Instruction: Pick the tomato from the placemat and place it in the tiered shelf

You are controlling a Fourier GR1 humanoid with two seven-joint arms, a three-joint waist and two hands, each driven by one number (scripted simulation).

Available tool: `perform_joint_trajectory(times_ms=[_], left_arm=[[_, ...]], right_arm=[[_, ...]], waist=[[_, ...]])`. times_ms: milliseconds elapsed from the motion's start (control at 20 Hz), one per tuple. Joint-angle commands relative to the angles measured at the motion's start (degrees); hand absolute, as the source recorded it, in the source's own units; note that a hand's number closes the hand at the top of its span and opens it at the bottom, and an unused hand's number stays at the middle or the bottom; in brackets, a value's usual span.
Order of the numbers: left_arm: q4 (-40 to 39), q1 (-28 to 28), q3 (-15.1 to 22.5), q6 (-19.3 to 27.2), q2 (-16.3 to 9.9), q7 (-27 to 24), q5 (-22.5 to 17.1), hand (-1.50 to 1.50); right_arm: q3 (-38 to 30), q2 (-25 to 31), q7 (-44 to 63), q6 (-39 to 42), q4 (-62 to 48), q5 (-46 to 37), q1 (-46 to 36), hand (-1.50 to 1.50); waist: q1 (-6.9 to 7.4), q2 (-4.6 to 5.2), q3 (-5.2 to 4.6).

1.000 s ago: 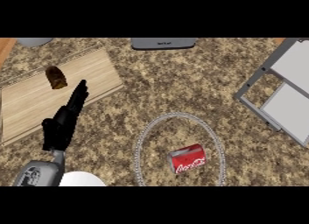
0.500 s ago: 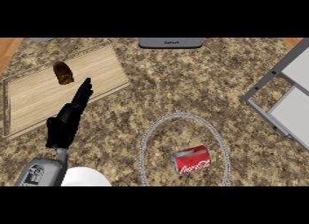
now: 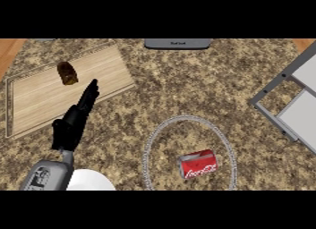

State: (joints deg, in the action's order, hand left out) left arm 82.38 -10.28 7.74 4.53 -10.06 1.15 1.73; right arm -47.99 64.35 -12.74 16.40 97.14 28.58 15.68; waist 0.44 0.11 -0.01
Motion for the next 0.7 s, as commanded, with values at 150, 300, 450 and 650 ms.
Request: perform_joint_trajectory(times_ms=[150, 300, 450, 650], left_arm=[[1.7, 0.6, -0.2, -0.3, 1.0, 1.1, 1.1, 0.00], [-5.5, -4.1, -2.1, -1.5, 1.3, -1.4, 0.7, 0.00], [-0.4, -0.9, -0.5, 0.0, 2.3, -0.2, 2.0, 0.00], [-1.7, -0.5, -2.4, -2.6, 1.1, -1.4, 1.2, 0.00]], right_arm=[[8.8, 2.3, -3.7, -2.9, -8.9, -8.5, -12.7, 1.50], [14.5, -1.6, -2.9, -9.7, -5.3, -14.1, -15.5, 1.50], [17.7, -2.4, -7.3, -12.5, -6.8, -19.0, -19.4, 1.50], [20.0, -6.3, -7.9, -11.1, -8.3, -20.2, -23.2, 1.50]], waist=[[0.33, 0.02, 0.01], [0.27, 0.17, -0.01], [0.69, 0.09, 0.02], [-0.12, -0.07, 0.00]])
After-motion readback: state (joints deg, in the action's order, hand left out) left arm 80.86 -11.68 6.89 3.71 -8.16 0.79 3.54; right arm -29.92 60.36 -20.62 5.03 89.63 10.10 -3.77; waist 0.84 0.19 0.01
